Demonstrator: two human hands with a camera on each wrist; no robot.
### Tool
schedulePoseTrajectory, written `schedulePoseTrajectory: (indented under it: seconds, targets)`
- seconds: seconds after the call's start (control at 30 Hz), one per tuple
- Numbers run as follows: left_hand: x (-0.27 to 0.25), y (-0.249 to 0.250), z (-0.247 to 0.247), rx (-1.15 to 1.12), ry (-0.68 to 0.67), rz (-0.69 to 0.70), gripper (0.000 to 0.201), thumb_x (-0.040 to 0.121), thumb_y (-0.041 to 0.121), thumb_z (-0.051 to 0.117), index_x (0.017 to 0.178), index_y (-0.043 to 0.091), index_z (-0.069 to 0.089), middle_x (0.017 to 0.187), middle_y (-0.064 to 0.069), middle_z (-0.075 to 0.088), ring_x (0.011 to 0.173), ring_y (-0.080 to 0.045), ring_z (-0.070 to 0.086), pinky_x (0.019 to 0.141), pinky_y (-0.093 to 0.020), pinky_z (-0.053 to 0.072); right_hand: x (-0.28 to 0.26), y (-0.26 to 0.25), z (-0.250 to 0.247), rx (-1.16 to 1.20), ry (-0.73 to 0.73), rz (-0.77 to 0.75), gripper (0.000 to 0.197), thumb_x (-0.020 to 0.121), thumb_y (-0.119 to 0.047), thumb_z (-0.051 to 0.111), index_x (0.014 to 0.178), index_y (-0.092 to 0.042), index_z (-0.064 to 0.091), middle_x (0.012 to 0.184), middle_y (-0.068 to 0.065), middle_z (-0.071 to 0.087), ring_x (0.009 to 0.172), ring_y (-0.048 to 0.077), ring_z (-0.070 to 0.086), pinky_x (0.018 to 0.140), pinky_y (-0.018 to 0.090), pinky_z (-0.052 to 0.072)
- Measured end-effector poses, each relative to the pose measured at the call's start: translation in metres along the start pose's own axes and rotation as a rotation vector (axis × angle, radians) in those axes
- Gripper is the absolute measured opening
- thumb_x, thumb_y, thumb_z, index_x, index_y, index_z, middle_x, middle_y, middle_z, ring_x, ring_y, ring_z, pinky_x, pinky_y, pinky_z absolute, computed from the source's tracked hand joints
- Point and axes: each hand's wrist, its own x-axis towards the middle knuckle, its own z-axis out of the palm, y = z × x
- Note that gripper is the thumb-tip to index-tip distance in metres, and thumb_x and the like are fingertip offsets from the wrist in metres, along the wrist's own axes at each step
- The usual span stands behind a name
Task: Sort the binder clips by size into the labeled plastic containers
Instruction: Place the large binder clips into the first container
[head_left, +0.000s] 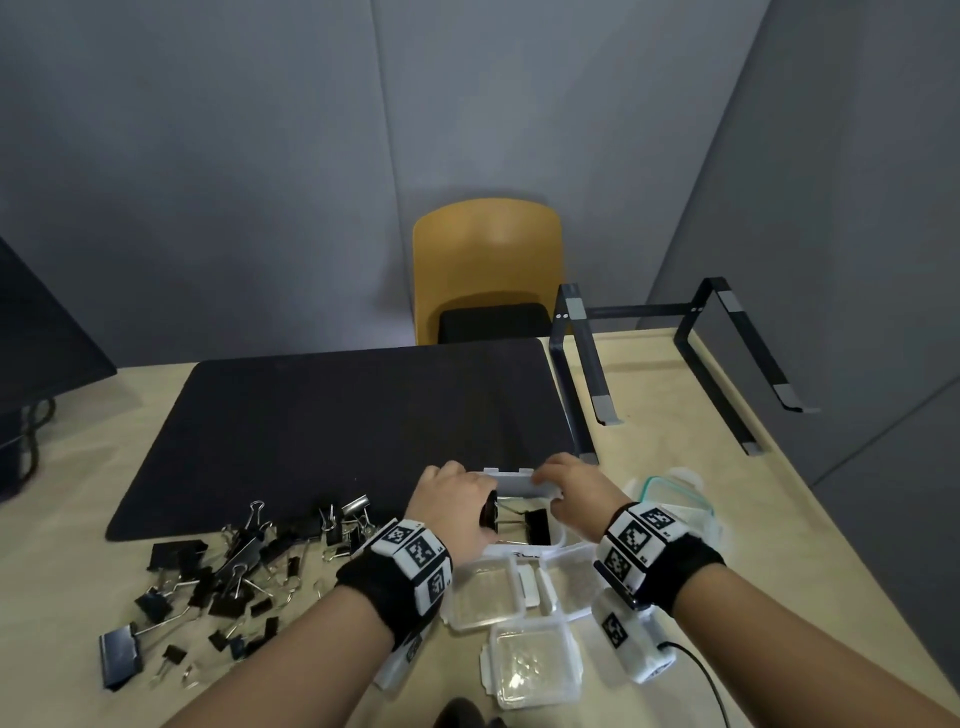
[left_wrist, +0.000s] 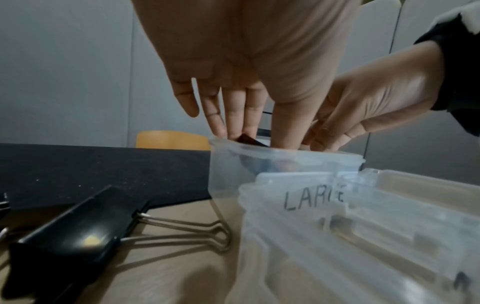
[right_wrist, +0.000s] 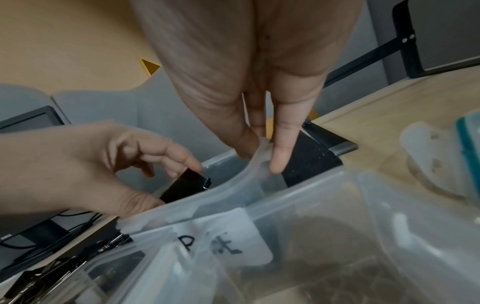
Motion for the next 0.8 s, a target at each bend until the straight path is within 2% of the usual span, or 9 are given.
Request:
schedulePoseTrajectory:
  seconds: [0.13, 0.2, 0.27, 0.37, 0.47, 0.57, 0.7, 0.8]
  targets:
    - [0.000, -0.005, 0.007, 0.025, -0.034, 0.039, 0.041, 0.086, 0.048, 0.054, 0.121, 0.027, 0.058, 0.129, 0.009, 0.051, 0.120, -0.018, 0.038, 0.100, -0.035, 0.030, -0.002, -0.002, 0.004, 0.010, 0.029, 0.026, 0.045, 0.085, 0.004, 0.048, 0.126, -0.013, 0.057, 0.134, 0.001, 0.047, 0.117, 0.018, 0.051, 0.099, 0.018, 0.035]
    - [-0.003, -0.008, 0.010, 0.068, -0.046, 0.057, 0.041, 0.091, 0.051, 0.043, 0.116, 0.025, 0.064, 0.136, 0.008, 0.045, 0.125, -0.018, 0.033, 0.101, -0.036, 0.027, -0.003, -0.002, 0.005, 0.017, 0.034, 0.038, 0.045, 0.085, 0.004, 0.048, 0.126, -0.013, 0.057, 0.134, 0.001, 0.047, 0.119, 0.018, 0.050, 0.099, 0.018, 0.034]
    - [-0.007, -0.010, 0.014, 0.104, -0.048, 0.075, 0.050, 0.096, 0.050, 0.031, 0.109, 0.021, 0.069, 0.141, 0.007, 0.039, 0.128, -0.018, 0.028, 0.102, -0.038, 0.025, -0.005, -0.003, 0.006, 0.015, 0.038, 0.046, 0.045, 0.085, 0.004, 0.048, 0.127, -0.013, 0.057, 0.134, 0.001, 0.046, 0.119, 0.018, 0.049, 0.100, 0.018, 0.034]
    - [-0.011, -0.013, 0.018, 0.092, -0.051, 0.089, 0.055, 0.098, 0.048, 0.024, 0.105, 0.020, 0.071, 0.146, 0.007, 0.034, 0.132, -0.017, 0.023, 0.105, -0.039, 0.021, -0.006, -0.004, 0.008, 0.017, 0.049, 0.051, 0.045, 0.085, 0.004, 0.049, 0.126, -0.013, 0.057, 0.133, 0.002, 0.047, 0.118, 0.018, 0.050, 0.099, 0.019, 0.034]
    - [-0.014, -0.018, 0.018, 0.036, -0.049, 0.099, 0.051, 0.097, 0.048, 0.027, 0.106, 0.021, 0.070, 0.144, 0.010, 0.034, 0.132, -0.015, 0.024, 0.107, -0.038, 0.020, -0.006, -0.005, 0.009, 0.022, 0.054, 0.061, 0.045, 0.084, 0.005, 0.048, 0.124, -0.012, 0.058, 0.132, 0.001, 0.048, 0.118, 0.017, 0.050, 0.097, 0.015, 0.032]
    - [-0.020, -0.026, 0.013, -0.126, 0.019, 0.074, 0.036, 0.097, 0.044, 0.035, 0.115, 0.027, 0.060, 0.139, 0.010, 0.037, 0.132, -0.013, 0.027, 0.110, -0.036, 0.020, -0.006, -0.005, 0.009, 0.011, 0.062, 0.065, 0.043, 0.084, 0.003, 0.049, 0.123, -0.013, 0.059, 0.132, 0.001, 0.049, 0.118, 0.017, 0.050, 0.096, 0.014, 0.031]
    - [-0.031, -0.052, 0.005, -0.317, 0.146, -0.053, 0.025, 0.094, 0.031, 0.045, 0.115, 0.027, 0.057, 0.126, 0.011, 0.047, 0.122, -0.011, 0.038, 0.106, -0.031, 0.030, -0.007, -0.008, 0.010, -0.002, 0.081, 0.079, 0.038, 0.086, -0.005, 0.053, 0.122, -0.015, 0.059, 0.131, -0.001, 0.050, 0.118, 0.016, 0.050, 0.098, 0.017, 0.032]
    - [-0.041, -0.082, 0.005, -0.333, 0.074, -0.172, 0.026, 0.091, 0.024, 0.049, 0.117, 0.027, 0.056, 0.126, 0.008, 0.049, 0.121, -0.015, 0.041, 0.104, -0.033, 0.034, -0.009, -0.014, 0.009, -0.042, 0.113, 0.081, 0.034, 0.087, -0.013, 0.056, 0.121, -0.018, 0.059, 0.129, -0.001, 0.053, 0.118, 0.016, 0.049, 0.101, 0.023, 0.035]
